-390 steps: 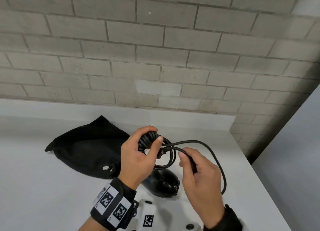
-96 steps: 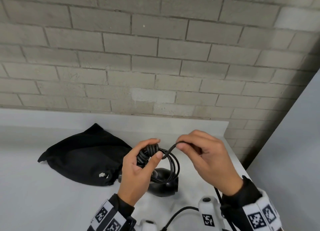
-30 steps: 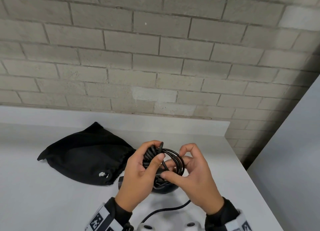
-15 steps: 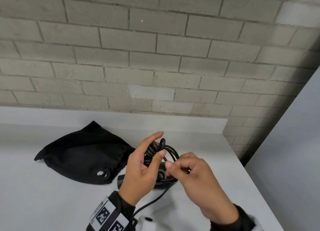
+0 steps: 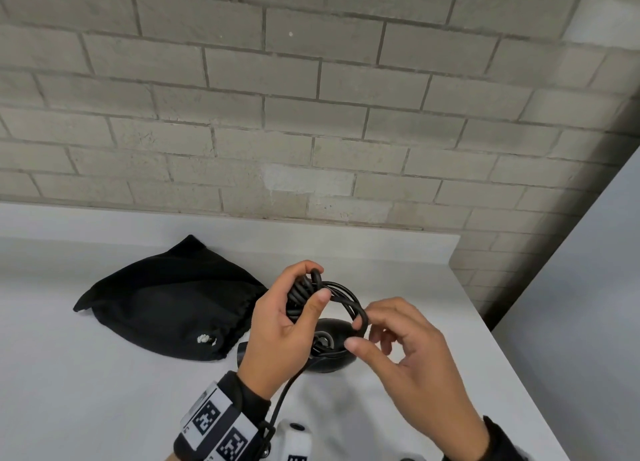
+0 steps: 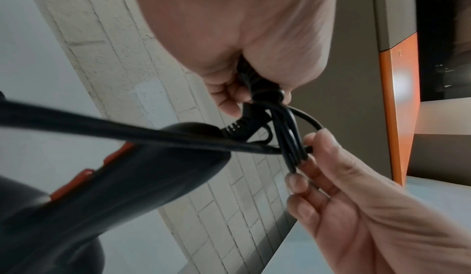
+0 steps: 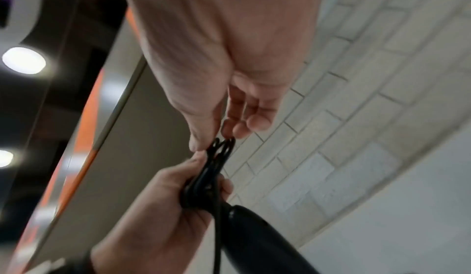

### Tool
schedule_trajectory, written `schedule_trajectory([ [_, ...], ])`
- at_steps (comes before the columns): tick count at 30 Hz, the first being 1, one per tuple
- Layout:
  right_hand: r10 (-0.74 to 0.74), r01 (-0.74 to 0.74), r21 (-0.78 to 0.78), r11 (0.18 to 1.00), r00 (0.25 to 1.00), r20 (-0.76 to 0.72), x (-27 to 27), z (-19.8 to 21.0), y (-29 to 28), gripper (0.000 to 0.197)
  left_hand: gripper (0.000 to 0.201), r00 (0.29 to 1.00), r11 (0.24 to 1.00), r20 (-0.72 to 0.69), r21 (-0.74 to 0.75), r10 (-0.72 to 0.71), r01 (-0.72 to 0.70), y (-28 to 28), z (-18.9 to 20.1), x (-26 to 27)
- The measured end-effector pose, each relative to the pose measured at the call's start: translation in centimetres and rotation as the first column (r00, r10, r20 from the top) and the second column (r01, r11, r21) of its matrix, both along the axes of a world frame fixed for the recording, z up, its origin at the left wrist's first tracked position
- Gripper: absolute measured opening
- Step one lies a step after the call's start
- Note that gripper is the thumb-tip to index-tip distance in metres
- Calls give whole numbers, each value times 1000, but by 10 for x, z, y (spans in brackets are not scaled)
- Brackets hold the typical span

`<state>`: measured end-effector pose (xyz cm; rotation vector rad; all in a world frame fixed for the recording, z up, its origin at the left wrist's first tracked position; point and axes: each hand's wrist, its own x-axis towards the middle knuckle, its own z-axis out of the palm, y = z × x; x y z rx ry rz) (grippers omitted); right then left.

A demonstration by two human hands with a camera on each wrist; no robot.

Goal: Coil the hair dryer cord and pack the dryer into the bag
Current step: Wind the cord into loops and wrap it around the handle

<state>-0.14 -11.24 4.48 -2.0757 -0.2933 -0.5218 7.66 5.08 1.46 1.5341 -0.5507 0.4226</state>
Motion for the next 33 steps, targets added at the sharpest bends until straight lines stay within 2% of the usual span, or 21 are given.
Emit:
schedule_trajectory([
  [1, -33, 39, -85, 996, 997, 74, -2, -1, 0, 10, 21, 1000, 1000, -1, 2, 4, -4, 0, -1, 0],
  [3, -68, 87, -138, 987, 988, 135, -6, -2, 1, 7, 24, 1000, 1000, 5, 13, -1, 0, 0, -1, -1],
  [6, -148, 158, -83, 984, 982, 114, -9, 1, -1, 7, 26, 999, 999, 33, 46, -7, 6, -1, 1, -2],
  [9, -248, 264, -102, 959, 957, 148, -10, 8, -3, 7, 22, 997, 997, 76, 77, -8, 3, -1, 3, -3],
  [11, -250, 257, -57, 965, 962, 114, -9, 17, -4, 5, 22, 994, 995, 105, 104, -18, 7, -2, 3, -2],
  [13, -148, 156, 140, 978, 987, -68, -5, 27, -9, 10, 22, 993, 992, 113, 124, -42, 28, -2, 2, -2],
  [14, -52, 100, 283, 954, 984, -173, -4, 34, -13, 12, 22, 992, 991, 113, 127, -54, 39, -2, 2, -3],
  [16, 180, 58, 594, 802, 926, -333, -2, 47, -20, 17, 21, 991, 990, 105, 125, -80, 66, -2, 1, -4],
  [17, 259, 88, 693, 716, 887, -381, 0, 52, -25, 20, 21, 991, 989, 99, 123, -95, 82, -3, 0, -5],
  [18, 311, 123, 749, 652, 857, -411, 1, 56, -28, 23, 21, 990, 988, 94, 120, -106, 95, -4, -1, -7],
  [20, 366, 128, 799, 587, 839, -403, 1, 53, -32, 26, 21, 991, 989, 67, 98, -118, 111, -7, -2, -8],
  [22, 411, 4, 827, 562, 866, -284, 1, 41, -32, 32, 19, 993, 992, 12, 33, -121, 120, -8, -2, -8],
  [24, 439, -180, 798, 575, 891, -115, -3, 25, -30, 44, 19, 995, 995, -32, -8, -97, 97, -8, -2, -6],
  [25, 436, -245, 749, 615, 898, -64, -6, 17, -29, 46, 19, 995, 996, -48, -20, -88, 87, -7, -2, -6],
  [27, 370, -286, 586, 758, 929, -26, -9, -1, -25, 40, 19, 994, 995, -65, -38, -90, 87, -6, -1, -5],
  [29, 230, -226, 327, 918, 973, 27, -6, -15, -18, 27, 20, 993, 995, -71, -44, -96, 93, -7, -1, -4],
  [30, 154, -164, 194, 967, 986, 68, -4, -21, -15, 27, 19, 993, 995, -72, -44, -96, 93, -7, -1, -4],
  [31, 96, -107, 81, 991, 987, 126, -2, -25, -13, 28, 20, 993, 995, -71, -43, -95, 93, -7, -1, -4],
  [33, 74, -57, -77, 995, 968, 240, 1, -29, -13, 22, 20, 993, 995, -67, -35, -96, 94, -7, -1, -4],
])
